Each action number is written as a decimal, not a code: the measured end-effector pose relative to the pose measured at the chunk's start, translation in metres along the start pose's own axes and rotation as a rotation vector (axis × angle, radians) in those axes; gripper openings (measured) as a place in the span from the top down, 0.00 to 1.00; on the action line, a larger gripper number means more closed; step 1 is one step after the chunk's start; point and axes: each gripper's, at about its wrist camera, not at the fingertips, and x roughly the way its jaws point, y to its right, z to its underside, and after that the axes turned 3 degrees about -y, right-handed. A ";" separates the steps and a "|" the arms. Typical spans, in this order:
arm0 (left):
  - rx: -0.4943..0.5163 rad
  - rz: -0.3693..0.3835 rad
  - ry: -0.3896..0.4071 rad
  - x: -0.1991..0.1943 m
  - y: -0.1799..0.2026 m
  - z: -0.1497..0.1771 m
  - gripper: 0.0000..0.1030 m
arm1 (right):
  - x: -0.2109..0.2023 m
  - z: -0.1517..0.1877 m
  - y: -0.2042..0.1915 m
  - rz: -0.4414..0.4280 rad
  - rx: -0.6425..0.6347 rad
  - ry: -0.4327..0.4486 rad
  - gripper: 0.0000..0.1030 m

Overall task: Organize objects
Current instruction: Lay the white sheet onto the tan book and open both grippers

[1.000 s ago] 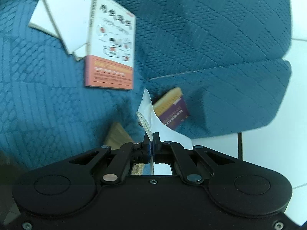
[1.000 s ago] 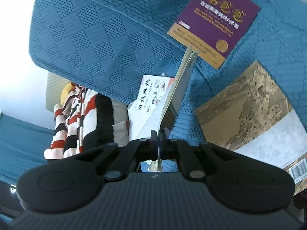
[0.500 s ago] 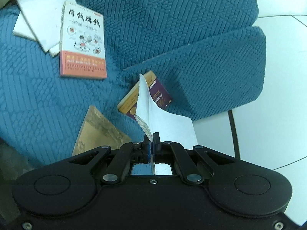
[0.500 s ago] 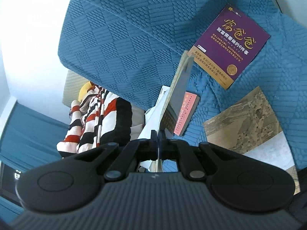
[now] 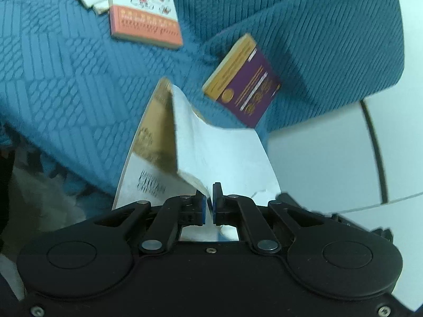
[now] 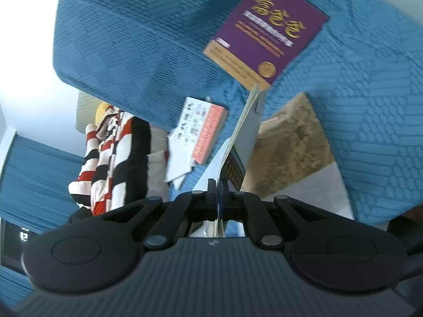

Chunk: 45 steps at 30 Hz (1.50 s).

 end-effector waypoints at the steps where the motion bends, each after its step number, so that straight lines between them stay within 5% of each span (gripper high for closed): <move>1: 0.001 -0.011 -0.009 0.002 -0.001 0.003 0.96 | 0.000 0.000 0.007 0.011 0.006 0.001 0.96; 18: 0.026 -0.127 -0.135 0.036 -0.011 0.025 0.92 | 0.013 0.014 0.061 0.177 -0.004 -0.072 0.96; 24: 0.018 -0.151 -0.162 0.039 -0.013 0.027 0.77 | 0.011 0.017 0.069 0.188 0.014 -0.080 0.94; 29: 0.047 -0.148 -0.185 0.037 -0.009 0.031 0.51 | 0.011 0.019 0.058 0.275 -0.057 -0.079 0.90; 32: 0.079 -0.172 -0.186 0.032 -0.003 0.033 0.45 | 0.010 0.018 0.054 0.323 -0.068 -0.080 0.72; 34: 0.091 -0.181 -0.183 0.027 -0.001 0.035 0.43 | 0.005 0.018 0.054 0.328 -0.069 -0.058 0.50; 45: 0.243 -0.178 -0.085 -0.029 0.032 0.035 0.42 | -0.035 0.024 -0.003 0.314 -0.178 0.071 0.50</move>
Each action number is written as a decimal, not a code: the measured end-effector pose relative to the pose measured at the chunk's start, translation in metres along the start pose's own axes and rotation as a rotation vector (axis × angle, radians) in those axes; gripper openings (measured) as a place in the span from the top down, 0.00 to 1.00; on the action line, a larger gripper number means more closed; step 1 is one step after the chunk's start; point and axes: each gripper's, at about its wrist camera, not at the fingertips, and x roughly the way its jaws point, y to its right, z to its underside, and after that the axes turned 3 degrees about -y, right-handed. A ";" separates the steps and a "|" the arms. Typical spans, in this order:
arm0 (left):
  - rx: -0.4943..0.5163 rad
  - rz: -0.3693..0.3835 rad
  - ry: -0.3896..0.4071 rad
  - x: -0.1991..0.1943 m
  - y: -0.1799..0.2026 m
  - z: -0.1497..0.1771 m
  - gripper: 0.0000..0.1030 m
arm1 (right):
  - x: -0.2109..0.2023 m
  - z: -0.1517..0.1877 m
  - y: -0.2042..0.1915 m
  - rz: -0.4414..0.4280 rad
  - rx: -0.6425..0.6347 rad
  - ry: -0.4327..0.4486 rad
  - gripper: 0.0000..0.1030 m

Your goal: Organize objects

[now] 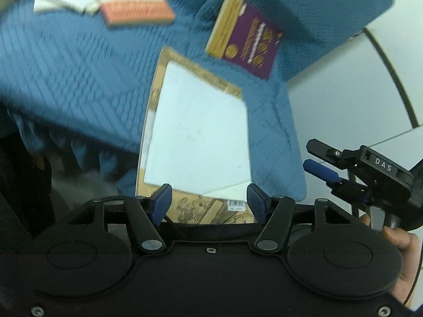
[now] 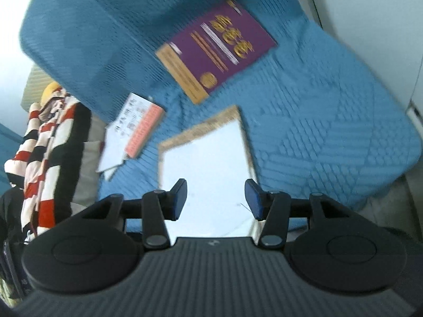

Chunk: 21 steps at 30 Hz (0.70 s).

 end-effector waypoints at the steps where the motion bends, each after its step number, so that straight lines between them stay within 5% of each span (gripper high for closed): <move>1: 0.020 -0.002 0.017 -0.008 0.004 -0.001 0.42 | -0.006 0.000 -0.006 -0.005 -0.015 0.015 0.50; 10: 0.175 0.010 0.154 -0.072 0.037 -0.008 0.42 | -0.057 0.011 -0.067 -0.038 -0.180 0.143 0.50; 21: 0.193 0.027 0.250 -0.128 0.028 -0.004 0.42 | -0.072 0.044 -0.106 -0.042 -0.269 0.200 0.49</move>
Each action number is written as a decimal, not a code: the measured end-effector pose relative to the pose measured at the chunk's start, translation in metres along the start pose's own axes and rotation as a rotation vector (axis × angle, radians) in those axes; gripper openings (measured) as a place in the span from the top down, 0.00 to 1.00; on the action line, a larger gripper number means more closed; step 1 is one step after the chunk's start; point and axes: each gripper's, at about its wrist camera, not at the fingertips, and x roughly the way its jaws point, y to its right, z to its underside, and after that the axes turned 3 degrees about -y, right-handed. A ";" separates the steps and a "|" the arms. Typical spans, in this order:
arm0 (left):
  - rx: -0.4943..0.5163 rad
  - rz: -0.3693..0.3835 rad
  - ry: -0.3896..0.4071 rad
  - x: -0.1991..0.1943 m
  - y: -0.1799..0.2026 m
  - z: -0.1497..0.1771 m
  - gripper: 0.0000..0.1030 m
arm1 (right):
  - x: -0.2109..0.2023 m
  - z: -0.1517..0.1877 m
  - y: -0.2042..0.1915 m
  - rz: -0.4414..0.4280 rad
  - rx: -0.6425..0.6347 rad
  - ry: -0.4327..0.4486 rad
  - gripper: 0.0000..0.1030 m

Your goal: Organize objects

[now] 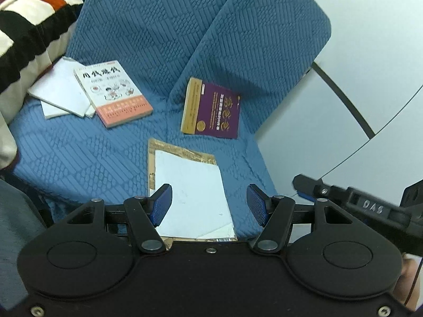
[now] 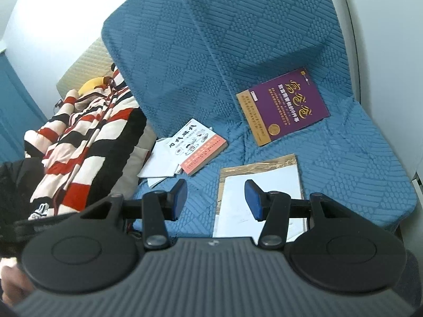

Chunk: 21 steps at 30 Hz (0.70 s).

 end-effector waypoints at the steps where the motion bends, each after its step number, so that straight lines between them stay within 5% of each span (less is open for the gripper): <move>1: 0.002 0.002 0.005 -0.003 0.000 0.001 0.41 | 0.000 0.003 -0.004 0.000 -0.005 0.004 0.49; 21: 0.031 0.012 0.059 -0.040 -0.014 0.006 0.19 | 0.008 0.048 -0.046 0.073 -0.091 -0.016 0.49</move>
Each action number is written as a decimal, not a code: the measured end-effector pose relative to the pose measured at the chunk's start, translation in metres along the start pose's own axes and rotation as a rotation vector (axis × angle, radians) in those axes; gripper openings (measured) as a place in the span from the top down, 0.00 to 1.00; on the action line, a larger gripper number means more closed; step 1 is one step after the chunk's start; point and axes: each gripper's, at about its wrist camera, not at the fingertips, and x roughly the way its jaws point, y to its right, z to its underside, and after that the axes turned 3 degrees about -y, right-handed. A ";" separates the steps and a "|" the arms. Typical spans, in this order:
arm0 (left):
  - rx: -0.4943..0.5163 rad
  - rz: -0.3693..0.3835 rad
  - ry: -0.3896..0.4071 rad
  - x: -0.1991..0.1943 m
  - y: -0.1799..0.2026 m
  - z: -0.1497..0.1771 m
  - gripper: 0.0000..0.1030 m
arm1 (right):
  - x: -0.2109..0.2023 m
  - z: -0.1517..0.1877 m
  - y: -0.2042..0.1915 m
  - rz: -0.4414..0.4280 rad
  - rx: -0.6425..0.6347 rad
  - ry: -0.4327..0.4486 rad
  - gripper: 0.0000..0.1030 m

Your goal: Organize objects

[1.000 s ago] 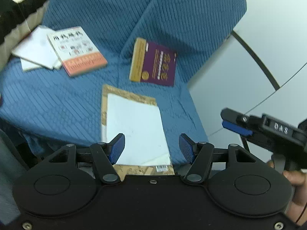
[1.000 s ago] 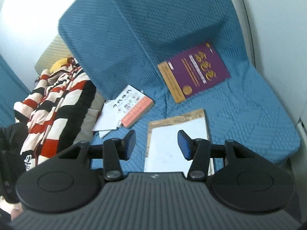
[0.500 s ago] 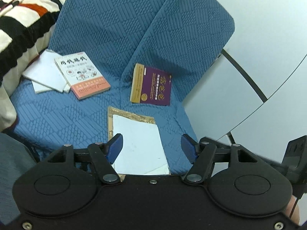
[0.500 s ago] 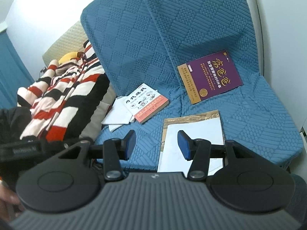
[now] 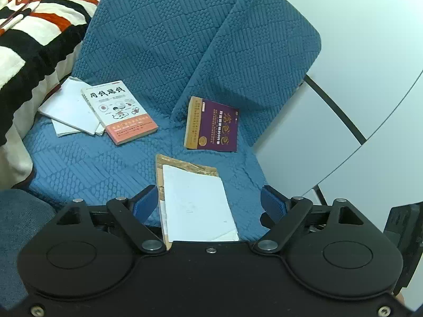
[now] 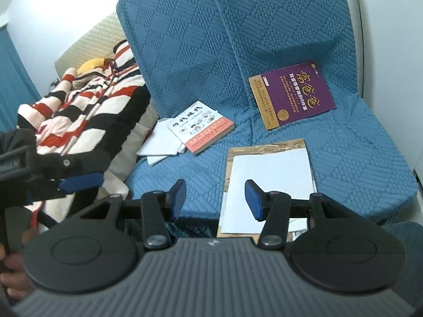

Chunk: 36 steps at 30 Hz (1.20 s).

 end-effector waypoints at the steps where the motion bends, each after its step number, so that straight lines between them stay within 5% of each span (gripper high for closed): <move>1: -0.002 0.003 -0.001 0.000 -0.002 0.000 0.18 | 0.001 0.000 -0.001 0.008 -0.009 -0.001 0.49; 12: 0.022 -0.016 -0.001 0.010 -0.007 -0.001 0.17 | 0.010 -0.002 -0.006 0.032 -0.040 -0.004 0.42; 16: 0.024 -0.016 -0.007 0.020 -0.012 -0.003 0.14 | 0.019 -0.003 -0.003 0.054 -0.030 0.002 0.16; 20: 0.008 -0.004 -0.008 0.035 -0.020 -0.004 0.04 | 0.032 -0.006 0.001 0.064 -0.032 -0.014 0.16; 36: 0.007 -0.099 -0.005 0.116 -0.061 -0.017 0.04 | 0.106 -0.008 0.026 0.075 -0.024 -0.038 0.16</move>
